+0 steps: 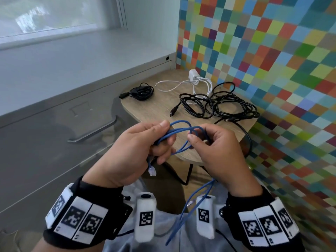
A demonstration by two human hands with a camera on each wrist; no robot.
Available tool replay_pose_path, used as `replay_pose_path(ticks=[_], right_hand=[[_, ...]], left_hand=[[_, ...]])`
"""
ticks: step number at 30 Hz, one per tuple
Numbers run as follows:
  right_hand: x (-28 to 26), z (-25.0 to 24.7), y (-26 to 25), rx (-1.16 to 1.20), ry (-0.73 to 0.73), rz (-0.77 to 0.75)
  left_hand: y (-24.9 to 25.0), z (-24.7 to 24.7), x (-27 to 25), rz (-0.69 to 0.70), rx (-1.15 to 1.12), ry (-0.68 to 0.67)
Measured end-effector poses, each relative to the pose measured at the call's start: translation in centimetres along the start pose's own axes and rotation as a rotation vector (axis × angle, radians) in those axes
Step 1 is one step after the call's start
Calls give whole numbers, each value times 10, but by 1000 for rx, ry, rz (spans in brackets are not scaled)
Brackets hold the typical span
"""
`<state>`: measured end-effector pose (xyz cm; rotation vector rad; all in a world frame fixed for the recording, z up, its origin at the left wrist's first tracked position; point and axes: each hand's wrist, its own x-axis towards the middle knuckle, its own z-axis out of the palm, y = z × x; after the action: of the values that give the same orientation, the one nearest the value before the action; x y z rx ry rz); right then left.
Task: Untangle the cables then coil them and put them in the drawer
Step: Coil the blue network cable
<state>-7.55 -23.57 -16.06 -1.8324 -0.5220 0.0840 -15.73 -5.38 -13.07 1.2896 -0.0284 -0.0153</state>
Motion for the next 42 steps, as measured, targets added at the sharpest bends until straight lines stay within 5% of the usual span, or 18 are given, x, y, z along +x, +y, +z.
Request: replay_pose_path(ticks=[5,12,19,24,32,38,42], right_hand=[[-1,-1,-1,-22,-37,25],[-3,-4,-2,455,-164,191],[-1,-7,-1,581,-138,218],[0,-9,-2,631,-150,223],[4,-21,13,432,-94,181],[5,-39,21,58,-33,147],[0,-21,11,-172,-137,113]], left_hand=[[0,2,1,-48,14,-13],[2,-9,-2,-25,64,-111],[-2,-5,0,-71,86,-52],[-9,3,1,84,97,-80],[13,-16,-2,150,-517,77],[28,-34,-8,300,-376,234],[19,-15,-2,376,-116,319]])
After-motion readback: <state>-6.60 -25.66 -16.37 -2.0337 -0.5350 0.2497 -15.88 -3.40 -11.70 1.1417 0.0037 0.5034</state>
